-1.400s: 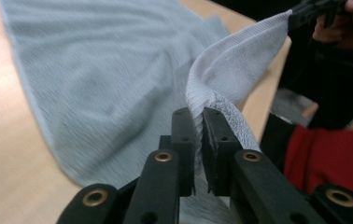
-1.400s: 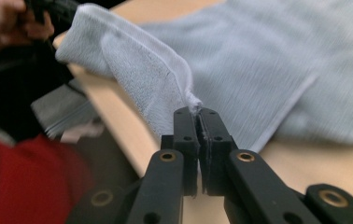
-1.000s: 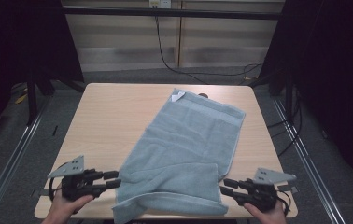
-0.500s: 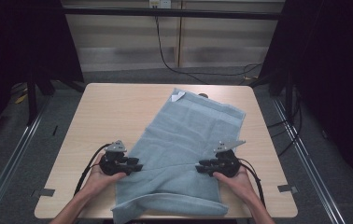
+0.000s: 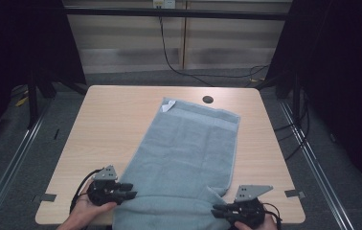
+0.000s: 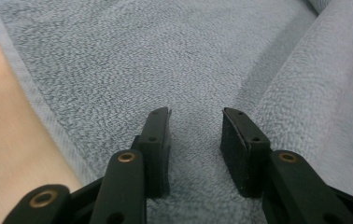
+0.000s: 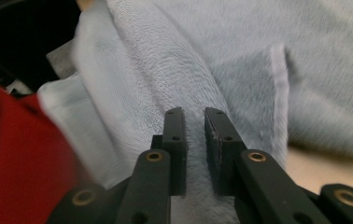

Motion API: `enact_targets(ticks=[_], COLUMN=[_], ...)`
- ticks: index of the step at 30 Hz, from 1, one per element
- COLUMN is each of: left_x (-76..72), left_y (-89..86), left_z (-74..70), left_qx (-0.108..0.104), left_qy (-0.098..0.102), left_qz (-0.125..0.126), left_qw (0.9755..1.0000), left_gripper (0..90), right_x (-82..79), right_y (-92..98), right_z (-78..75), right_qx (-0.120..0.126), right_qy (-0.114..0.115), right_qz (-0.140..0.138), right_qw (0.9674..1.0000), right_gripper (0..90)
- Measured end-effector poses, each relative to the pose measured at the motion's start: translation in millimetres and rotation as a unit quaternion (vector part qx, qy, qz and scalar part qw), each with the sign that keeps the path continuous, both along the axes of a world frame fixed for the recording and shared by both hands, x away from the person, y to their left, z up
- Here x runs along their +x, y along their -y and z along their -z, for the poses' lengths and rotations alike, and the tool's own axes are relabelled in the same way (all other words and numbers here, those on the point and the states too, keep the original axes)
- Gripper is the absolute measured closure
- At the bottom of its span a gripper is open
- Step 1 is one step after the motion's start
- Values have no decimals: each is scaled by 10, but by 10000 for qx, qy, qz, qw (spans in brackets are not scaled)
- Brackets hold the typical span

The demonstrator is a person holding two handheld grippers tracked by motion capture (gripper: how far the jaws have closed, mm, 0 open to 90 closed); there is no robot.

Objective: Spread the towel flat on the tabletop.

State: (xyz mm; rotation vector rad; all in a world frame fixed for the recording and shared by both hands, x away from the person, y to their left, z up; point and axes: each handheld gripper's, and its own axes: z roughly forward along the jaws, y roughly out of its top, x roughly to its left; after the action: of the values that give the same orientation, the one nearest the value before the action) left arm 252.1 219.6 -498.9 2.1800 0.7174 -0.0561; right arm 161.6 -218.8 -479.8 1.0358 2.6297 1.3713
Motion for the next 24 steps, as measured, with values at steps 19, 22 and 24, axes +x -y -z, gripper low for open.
enact_targets(ticks=[19, 22, 24], left_x=[990, 914, 820], left_y=[348, 326, 293], left_z=[26, 47, 45], left_qx=[166, 246, 302], left_qy=[441, 562, 649], left_qz=[-768, -626, -551], left_qw=[9959, 9961, 9959], left_gripper=[575, 576, 578], right_x=[964, 1162, 1227], right_y=[-192, -171, -152], right_z=[24, 90, 113], right_qx=[-200, -208, -257], right_qy=[221, 219, 195], right_qz=[613, 893, 974], right_qw=[9977, 9956, 9947], right_gripper=[595, 564, 550])
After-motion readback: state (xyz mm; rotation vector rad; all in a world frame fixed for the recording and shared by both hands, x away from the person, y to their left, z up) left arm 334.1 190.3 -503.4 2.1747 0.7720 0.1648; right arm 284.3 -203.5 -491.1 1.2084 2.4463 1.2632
